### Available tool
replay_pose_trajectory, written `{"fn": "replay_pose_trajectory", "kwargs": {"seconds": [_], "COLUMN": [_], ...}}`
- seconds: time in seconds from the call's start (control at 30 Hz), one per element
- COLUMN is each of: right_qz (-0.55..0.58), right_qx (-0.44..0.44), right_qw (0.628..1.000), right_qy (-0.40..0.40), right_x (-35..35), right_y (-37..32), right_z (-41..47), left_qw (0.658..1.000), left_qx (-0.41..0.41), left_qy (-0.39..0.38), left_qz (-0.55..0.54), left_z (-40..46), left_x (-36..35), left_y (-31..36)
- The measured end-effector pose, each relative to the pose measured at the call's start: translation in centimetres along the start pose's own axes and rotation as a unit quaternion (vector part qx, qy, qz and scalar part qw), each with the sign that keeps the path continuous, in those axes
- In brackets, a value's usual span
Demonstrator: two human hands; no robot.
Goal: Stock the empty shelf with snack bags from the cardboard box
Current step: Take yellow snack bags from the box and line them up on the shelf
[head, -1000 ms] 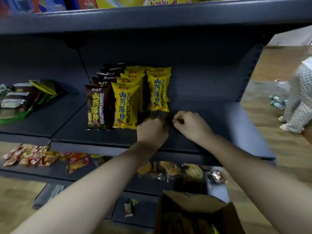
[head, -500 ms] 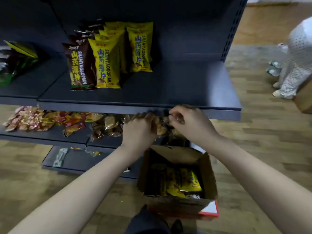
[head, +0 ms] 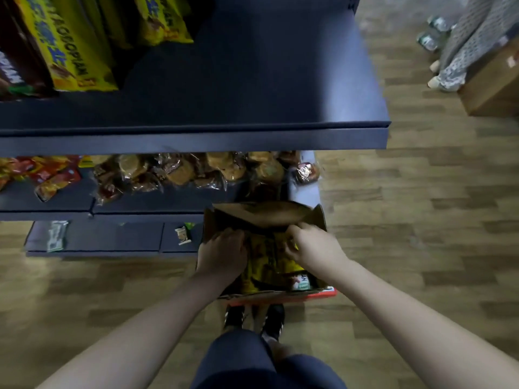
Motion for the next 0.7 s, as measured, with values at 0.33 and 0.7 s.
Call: {"fn": "replay_pose_trajectory", "kwargs": {"seconds": [0.33,0.7], "right_qz": [0.029,0.107], "right_qx": [-0.093,-0.171], "right_qw": [0.983,0.955], "right_qy": [-0.156,-0.219], "right_x": [-7.6,-13.1], "right_y": [2.7,0.9], "right_z": [3.5,6.6], "left_qw": [0.985,0.944], "left_qx": [0.023,0.087], "left_qy": [-0.166,-0.29], "left_qz": [-0.025,-0.128], "left_z": [2.7,4.6], "left_x": [-7.4,-13.6], "left_y": [-1.2,1.5]}}
Point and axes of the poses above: each hand's wrist, its own z-axis towards the middle knuckle, its own x-axis out of the back of the hand, y = z × x, the point moved 1 cm from there along z, towards the middle knuckle, and after that the axes turned 8 degrees about z, right-handed, at the moved point
